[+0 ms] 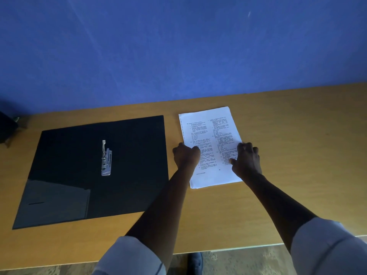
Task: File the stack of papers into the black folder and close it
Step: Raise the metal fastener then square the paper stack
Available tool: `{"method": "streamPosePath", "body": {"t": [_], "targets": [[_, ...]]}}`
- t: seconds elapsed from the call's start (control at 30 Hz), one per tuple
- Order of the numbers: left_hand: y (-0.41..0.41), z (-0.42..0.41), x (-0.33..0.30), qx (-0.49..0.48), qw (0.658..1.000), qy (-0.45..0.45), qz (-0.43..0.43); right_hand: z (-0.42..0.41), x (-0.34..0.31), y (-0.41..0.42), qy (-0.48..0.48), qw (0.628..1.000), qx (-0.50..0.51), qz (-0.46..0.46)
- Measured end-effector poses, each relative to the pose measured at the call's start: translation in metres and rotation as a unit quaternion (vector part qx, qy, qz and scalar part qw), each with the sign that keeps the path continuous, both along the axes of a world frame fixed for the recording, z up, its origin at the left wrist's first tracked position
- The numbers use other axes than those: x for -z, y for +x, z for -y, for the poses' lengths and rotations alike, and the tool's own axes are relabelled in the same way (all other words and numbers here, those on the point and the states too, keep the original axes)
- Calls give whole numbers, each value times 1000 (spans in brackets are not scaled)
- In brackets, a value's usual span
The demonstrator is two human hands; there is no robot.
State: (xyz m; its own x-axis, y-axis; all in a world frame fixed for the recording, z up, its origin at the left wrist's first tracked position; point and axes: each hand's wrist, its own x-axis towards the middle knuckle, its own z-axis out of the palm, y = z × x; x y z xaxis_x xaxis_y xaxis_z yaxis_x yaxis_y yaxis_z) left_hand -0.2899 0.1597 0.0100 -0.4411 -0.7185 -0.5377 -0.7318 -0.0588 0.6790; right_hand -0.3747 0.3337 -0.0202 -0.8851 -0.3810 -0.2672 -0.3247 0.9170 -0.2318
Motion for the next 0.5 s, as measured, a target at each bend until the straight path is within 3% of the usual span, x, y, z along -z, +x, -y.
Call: {"method": "streamPosePath", "body": {"t": [0.5], "targets": [[-8, 20, 10, -40, 997, 50, -53, -2, 2, 2, 2, 1000, -11, -4]]}}
